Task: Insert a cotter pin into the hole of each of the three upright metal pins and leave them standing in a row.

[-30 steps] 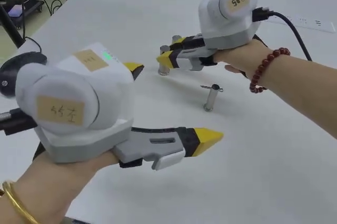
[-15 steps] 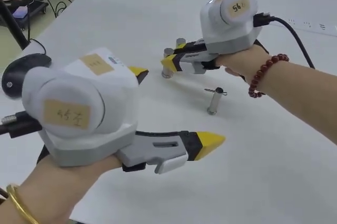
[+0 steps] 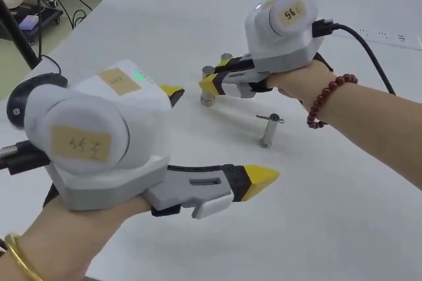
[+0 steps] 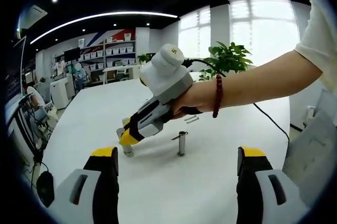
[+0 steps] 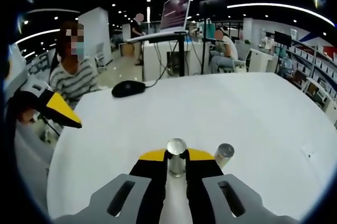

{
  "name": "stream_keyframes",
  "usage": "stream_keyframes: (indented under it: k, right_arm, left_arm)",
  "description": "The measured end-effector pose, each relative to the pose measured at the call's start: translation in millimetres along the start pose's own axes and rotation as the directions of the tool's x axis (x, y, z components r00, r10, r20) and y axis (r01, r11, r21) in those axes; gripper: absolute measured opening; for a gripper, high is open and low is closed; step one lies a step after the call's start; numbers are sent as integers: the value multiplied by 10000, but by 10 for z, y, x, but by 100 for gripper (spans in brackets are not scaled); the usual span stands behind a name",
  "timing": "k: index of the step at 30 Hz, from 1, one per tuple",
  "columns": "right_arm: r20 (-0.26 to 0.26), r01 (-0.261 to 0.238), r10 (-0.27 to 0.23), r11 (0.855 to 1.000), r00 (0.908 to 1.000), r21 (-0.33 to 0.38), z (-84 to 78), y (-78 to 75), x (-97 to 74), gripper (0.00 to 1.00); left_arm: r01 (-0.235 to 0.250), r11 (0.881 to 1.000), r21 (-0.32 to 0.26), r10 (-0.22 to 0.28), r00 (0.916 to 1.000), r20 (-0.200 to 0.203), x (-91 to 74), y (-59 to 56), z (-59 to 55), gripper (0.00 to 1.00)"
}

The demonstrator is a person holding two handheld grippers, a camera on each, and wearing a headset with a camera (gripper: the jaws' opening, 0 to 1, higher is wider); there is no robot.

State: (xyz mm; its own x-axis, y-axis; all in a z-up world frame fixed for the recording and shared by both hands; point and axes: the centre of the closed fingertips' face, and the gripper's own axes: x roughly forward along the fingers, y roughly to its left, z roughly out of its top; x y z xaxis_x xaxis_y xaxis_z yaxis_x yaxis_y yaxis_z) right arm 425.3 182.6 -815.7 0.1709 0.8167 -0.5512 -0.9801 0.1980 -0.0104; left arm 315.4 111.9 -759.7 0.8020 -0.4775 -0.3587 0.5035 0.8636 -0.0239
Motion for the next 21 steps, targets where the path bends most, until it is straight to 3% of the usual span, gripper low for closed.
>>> stream_keyframes:
  k: [5, 9, 21]
  right_arm:
    - [-115, -134, 130, 9993, 9999, -356, 46, 136, -91, 13]
    - [-165, -244, 241, 9995, 9996, -176, 69, 195, -122, 13]
    - [-294, -377, 369, 9989, 9989, -283, -55, 453, -374, 13]
  left_arm:
    - [-86, 10000, -1, 86, 10000, 17, -32, -2, 19, 93]
    - [-149, 9999, -20, 149, 9998, 109, -63, -5, 51, 93]
    - [-213, 9997, 70, 211, 9996, 191, -129, -65, 74, 91]
